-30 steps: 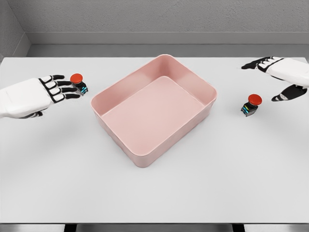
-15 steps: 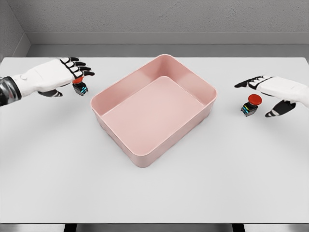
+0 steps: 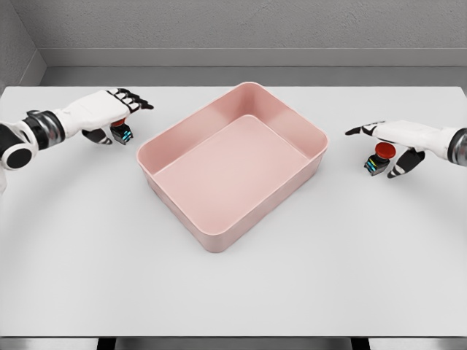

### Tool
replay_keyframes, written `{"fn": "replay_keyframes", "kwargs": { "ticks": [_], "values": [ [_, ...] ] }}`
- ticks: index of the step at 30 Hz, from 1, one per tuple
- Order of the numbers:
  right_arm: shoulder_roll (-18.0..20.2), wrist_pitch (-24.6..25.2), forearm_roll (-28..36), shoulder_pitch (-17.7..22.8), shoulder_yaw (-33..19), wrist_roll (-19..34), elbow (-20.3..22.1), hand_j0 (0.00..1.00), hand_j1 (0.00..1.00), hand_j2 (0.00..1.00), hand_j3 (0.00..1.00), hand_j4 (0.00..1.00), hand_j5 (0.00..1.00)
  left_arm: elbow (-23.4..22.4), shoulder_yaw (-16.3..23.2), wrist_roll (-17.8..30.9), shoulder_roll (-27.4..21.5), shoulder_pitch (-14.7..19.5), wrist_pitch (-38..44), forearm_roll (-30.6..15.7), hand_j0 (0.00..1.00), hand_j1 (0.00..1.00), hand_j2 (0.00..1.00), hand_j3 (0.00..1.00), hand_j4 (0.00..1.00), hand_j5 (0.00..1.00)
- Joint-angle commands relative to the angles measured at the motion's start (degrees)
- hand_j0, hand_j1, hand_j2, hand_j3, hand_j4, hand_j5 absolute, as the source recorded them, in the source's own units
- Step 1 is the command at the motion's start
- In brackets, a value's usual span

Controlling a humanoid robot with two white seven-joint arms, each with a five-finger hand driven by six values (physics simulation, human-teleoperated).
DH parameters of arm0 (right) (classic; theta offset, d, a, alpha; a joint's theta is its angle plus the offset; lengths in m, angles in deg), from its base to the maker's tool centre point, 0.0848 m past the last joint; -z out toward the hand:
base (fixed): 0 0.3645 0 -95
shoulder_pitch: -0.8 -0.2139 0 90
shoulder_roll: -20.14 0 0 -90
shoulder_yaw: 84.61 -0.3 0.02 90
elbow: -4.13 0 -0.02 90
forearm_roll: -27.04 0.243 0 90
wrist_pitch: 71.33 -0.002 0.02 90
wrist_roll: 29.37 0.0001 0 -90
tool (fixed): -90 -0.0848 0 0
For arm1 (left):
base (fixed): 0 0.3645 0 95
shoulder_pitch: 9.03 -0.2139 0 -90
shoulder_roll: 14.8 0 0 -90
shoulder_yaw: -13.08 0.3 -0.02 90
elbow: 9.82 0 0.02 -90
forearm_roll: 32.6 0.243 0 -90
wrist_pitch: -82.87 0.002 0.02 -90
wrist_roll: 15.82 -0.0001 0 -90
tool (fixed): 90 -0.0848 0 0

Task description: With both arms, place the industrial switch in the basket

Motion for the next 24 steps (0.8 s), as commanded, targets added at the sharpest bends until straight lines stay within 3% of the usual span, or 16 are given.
{"fn": "replay_keyframes", "kwargs": {
  "ticks": [1,12,14,16,18,19,24],
  "values": [
    [-0.5,0.1,0.1,0.0,0.0,0.3,-2.0,1.00,1.00,1.00,1.00,1.00,1.00,-0.4,-0.1,-0.1,0.5,0.0,0.0,0.0,1.00,1.00,1.00,1.00,1.00,1.00],
    [-0.8,0.0,-1.4,-0.7,0.0,0.3,-3.4,0.94,0.94,0.94,0.94,0.94,0.94,-1.8,-0.1,-0.1,0.3,-0.1,0.0,-0.1,1.00,1.00,1.00,1.00,1.00,1.00],
    [-0.7,-0.2,-1.4,-0.7,0.1,0.4,-3.3,0.92,0.92,0.92,0.92,0.92,0.92,-1.9,-0.1,-0.1,0.3,-0.1,0.0,-0.1,0.90,0.90,0.90,0.90,0.90,0.90],
    [-0.7,-0.5,-1.4,-0.7,0.3,1.0,-2.9,0.91,0.91,0.91,0.91,0.91,0.91,-1.9,-0.1,-0.1,0.2,-0.1,0.0,-0.1,0.71,0.71,0.71,0.71,0.71,0.71],
    [-0.6,-0.6,-1.5,-0.7,0.4,1.1,-2.6,0.89,0.89,0.89,0.89,0.89,0.89,-2.1,-0.1,-0.1,0.1,-0.1,0.0,-0.1,0.66,0.66,0.66,0.66,0.66,0.66],
    [-0.6,-0.7,-1.4,-0.7,0.4,1.1,-2.6,0.89,0.89,0.89,0.89,0.89,0.89,-2.1,-0.1,-0.2,0.0,-0.1,0.0,-0.5,0.51,0.51,0.51,0.51,0.51,0.51],
    [-0.6,-0.8,-1.4,-0.8,0.4,1.6,-2.5,0.81,0.81,0.81,0.81,0.81,0.81,-2.0,-0.1,-0.2,0.0,-0.2,0.0,-0.4,0.42,0.42,0.42,0.42,0.42,0.42]
  ]
}}
